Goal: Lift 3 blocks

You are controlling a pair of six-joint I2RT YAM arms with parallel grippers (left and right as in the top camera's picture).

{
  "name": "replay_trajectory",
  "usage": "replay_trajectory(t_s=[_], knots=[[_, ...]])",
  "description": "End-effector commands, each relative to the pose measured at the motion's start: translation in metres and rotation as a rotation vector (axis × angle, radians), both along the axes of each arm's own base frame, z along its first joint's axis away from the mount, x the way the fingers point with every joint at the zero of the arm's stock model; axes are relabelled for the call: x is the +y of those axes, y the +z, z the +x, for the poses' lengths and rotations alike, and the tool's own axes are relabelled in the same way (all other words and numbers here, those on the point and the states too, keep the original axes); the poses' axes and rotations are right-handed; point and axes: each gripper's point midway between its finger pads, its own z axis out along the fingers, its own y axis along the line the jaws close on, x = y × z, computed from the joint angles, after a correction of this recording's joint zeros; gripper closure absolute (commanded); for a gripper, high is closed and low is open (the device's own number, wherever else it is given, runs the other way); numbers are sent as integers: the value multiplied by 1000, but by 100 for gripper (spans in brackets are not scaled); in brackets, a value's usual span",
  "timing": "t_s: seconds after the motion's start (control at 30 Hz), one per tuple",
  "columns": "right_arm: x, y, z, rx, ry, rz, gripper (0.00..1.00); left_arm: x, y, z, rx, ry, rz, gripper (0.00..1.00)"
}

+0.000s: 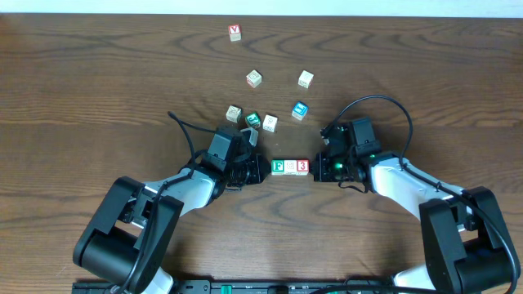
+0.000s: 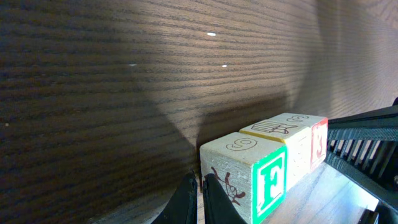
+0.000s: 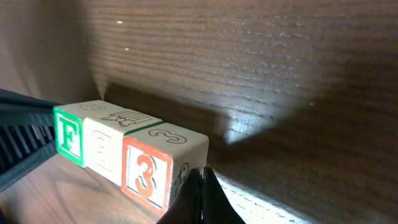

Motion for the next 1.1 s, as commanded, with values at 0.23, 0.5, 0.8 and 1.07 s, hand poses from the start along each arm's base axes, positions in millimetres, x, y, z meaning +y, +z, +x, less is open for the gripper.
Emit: replay_trajectory(t_s=[0.23, 0.5, 0.8, 1.07], knots=[[6, -7, -7, -14, 43, -50, 99, -7, 4, 0, 8, -22, -31, 92], [18, 1, -6, -60, 125, 6, 99, -12, 7, -5, -19, -85, -48, 93], [-9, -15, -5, -35, 44, -148, 99, -6, 2, 1, -32, -52, -6, 92], [-18, -17, 1, -54, 18, -200, 99, 2, -4, 4, -38, -20, 45, 93]])
